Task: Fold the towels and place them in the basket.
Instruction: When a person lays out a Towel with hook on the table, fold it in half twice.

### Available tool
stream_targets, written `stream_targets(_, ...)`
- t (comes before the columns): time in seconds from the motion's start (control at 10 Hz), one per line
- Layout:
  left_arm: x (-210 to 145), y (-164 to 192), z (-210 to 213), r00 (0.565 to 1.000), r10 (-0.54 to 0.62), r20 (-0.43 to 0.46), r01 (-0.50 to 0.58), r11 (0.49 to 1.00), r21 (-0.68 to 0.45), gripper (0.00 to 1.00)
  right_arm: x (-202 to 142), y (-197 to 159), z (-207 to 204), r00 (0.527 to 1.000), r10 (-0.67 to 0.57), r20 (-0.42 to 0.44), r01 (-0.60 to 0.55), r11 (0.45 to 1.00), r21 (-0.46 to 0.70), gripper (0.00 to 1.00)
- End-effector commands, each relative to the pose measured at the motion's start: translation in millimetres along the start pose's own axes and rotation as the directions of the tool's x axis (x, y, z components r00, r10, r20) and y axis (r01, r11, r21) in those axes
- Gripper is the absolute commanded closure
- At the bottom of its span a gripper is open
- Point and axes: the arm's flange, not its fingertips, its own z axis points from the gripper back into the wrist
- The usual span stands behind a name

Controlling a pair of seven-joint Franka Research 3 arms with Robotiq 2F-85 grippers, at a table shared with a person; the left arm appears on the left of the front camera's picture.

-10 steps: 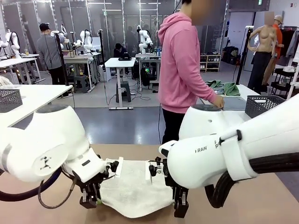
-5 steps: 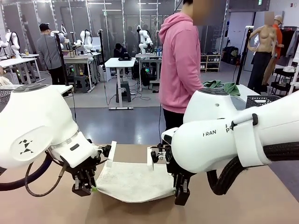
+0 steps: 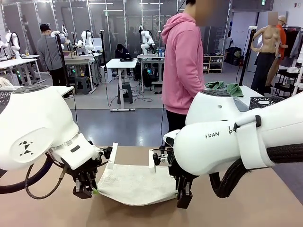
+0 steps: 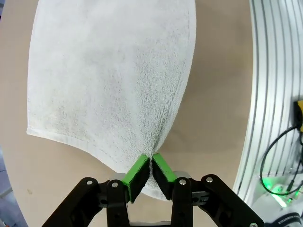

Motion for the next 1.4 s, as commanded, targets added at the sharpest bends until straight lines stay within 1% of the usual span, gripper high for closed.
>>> stream_targets(0.0, 6, 24, 5, 0.998, -0.012, 0.058, 0.013, 0.999, -0.032, 0.89, -3, -19, 7, 0.997, -0.027, 0.066, 0.024, 0.999, 0.037, 1.0)
stream_targets(0.1, 14, 47, 8, 0.998, -0.008, 0.063, 0.01, 0.999, -0.036, 0.89, -4, -32, 10, 0.994, -0.037, 0.101, 0.028, 0.996, 0.09, 1.0)
stream_targets(0.3, 25, 89, 6, 0.999, -0.024, 0.045, 0.026, 0.998, -0.05, 0.89, -2, -58, 16, 0.992, -0.084, 0.092, 0.078, 0.994, 0.077, 1.0)
stream_targets(0.4, 25, 107, 0, 0.999, -0.019, 0.03, 0.022, 0.995, -0.095, 0.89, -2, -74, 17, 0.989, -0.106, 0.104, 0.097, 0.991, 0.088, 1.0)
stream_targets(0.5, 26, 123, -3, 0.998, -0.048, 0.04, 0.052, 0.991, -0.122, 0.89, -4, -93, 17, 0.987, -0.128, 0.095, 0.118, 0.987, 0.108, 1.0)
stream_targets(0.6, 25, 139, -6, 0.998, -0.054, 0.014, 0.056, 0.991, -0.12, 0.89, -8, -114, 16, 0.983, -0.148, 0.108, 0.132, 0.98, 0.147, 1.0)
stream_targets(0.7, 21, 157, -13, 0.999, -0.055, 0.002, 0.054, 0.99, -0.128, 0.89, -14, -139, 11, 0.981, -0.164, 0.104, 0.142, 0.972, 0.189, 1.0)
stream_targets(0.8, 17, 172, -20, 0.998, -0.058, 0.014, 0.059, 0.988, -0.141, 0.89, -20, -160, 5, 0.976, -0.2, 0.085, 0.182, 0.966, 0.184, 1.0)
stream_targets(0.9, 15, 185, -28, 0.997, -0.074, 0.027, 0.077, 0.985, -0.156, 0.89, -26, -178, -2, 0.973, -0.212, 0.086, 0.192, 0.961, 0.197, 1.0)
stream_targets(1.0, 12, 199, -36, 0.994, -0.107, 0.037, 0.112, 0.982, -0.152, 0.89, -28, -194, -9, 0.973, -0.215, 0.082, 0.193, 0.957, 0.216, 1.0)
stream_targets(1.1, 12, 210, -44, 0.982, -0.168, 0.086, 0.178, 0.974, -0.137, 0.89, -28, -207, -15, 0.973, -0.207, 0.105, 0.178, 0.956, 0.232, 1.0)
stream_targets(1.2, 11, 225, -56, 0.985, -0.169, 0.045, 0.174, 0.973, -0.154, 0.89, -24, -222, -24, 0.976, -0.2, 0.081, 0.182, 0.964, 0.195, 1.0)
stream_targets(1.3, 12, 235, -66, 0.987, -0.161, 0.027, 0.163, 0.971, -0.174, 0.89, -22, -233, -32, 0.976, -0.201, 0.088, 0.18, 0.963, 0.201, 1.0)
